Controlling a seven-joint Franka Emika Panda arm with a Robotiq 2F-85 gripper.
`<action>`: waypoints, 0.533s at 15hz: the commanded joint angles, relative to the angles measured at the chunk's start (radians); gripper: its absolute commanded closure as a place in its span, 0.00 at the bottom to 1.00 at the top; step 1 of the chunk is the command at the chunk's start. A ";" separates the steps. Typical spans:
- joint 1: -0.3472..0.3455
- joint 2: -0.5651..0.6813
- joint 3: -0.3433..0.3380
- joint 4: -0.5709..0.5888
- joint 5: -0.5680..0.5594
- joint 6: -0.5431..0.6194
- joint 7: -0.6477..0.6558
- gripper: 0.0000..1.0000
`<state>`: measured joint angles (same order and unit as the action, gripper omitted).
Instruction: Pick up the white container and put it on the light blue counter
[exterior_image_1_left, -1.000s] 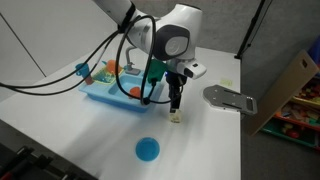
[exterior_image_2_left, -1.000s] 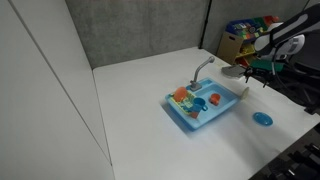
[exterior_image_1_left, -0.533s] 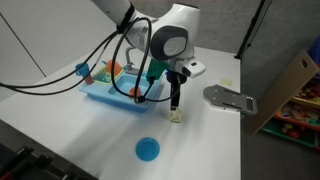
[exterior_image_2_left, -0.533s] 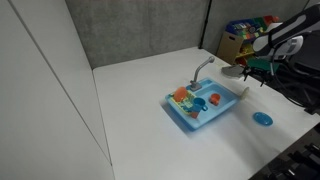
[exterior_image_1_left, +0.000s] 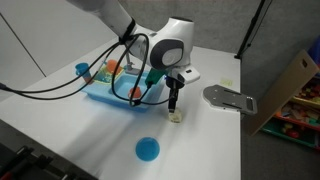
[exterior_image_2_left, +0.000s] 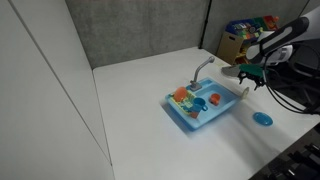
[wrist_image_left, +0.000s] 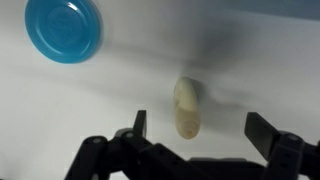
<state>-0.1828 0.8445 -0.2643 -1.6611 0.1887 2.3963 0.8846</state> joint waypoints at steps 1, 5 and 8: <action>-0.010 0.070 -0.005 0.084 0.016 -0.012 0.040 0.00; -0.031 0.113 -0.009 0.125 0.014 -0.015 0.045 0.00; -0.047 0.146 -0.010 0.158 0.012 -0.021 0.042 0.00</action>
<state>-0.2131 0.9466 -0.2714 -1.5687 0.1887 2.3963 0.9180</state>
